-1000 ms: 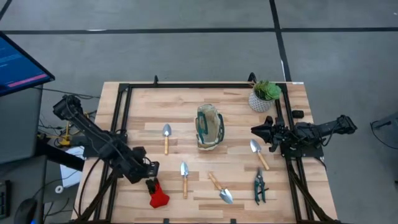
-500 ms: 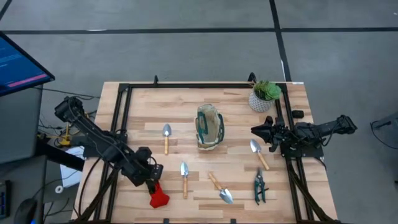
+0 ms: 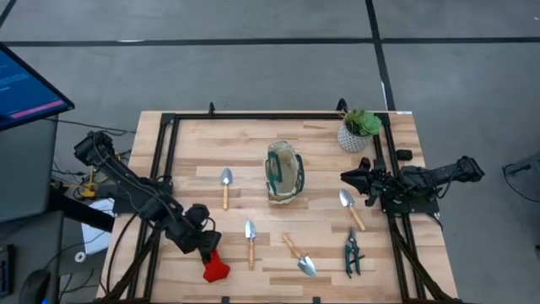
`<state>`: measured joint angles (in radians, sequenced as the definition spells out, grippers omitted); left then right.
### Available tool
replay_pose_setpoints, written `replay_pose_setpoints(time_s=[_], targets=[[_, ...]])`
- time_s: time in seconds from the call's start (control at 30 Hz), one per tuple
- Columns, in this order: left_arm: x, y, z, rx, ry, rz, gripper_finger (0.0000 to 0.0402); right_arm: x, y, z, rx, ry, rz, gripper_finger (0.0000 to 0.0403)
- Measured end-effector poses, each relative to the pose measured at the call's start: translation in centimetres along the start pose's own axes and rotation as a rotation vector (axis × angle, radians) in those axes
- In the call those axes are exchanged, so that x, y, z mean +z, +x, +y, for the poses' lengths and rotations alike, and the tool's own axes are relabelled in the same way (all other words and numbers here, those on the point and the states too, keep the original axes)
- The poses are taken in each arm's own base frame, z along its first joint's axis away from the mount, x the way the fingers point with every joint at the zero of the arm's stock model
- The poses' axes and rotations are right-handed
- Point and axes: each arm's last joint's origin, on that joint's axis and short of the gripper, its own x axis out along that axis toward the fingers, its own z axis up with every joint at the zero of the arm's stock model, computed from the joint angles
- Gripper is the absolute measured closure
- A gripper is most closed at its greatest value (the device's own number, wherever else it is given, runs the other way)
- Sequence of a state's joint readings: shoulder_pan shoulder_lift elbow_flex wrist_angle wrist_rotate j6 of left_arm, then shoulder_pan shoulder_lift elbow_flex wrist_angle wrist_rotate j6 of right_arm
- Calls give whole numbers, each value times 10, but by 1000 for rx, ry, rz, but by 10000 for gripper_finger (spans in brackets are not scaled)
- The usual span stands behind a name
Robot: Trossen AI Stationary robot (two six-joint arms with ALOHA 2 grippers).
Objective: Pick & Place Garden tools in Gardening bag
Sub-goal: Put the red gloves into the gardening bag
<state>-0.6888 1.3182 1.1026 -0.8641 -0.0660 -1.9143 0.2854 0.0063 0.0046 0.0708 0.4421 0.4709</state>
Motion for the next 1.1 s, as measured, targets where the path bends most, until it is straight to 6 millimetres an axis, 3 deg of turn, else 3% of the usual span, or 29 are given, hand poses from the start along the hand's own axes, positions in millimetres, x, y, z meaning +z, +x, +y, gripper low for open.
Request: replay_pose_setpoints(time_s=[0.17, 0.37, 0.7, 1.1], targets=[[-12, 15, 2, 60, -150, 42, 94, 0, 0, 0, 0, 0, 0, 327], [-27, 38, -2, 63, -273, 23, 103, 0, 0, 0, 0, 0, 0, 327], [-23, 81, 0, 187, -351, -77, 117, 0, 0, 0, 0, 0, 0, 327], [-22, 106, 5, 288, -429, -99, 117, 0, 0, 0, 0, 0, 0, 327]])
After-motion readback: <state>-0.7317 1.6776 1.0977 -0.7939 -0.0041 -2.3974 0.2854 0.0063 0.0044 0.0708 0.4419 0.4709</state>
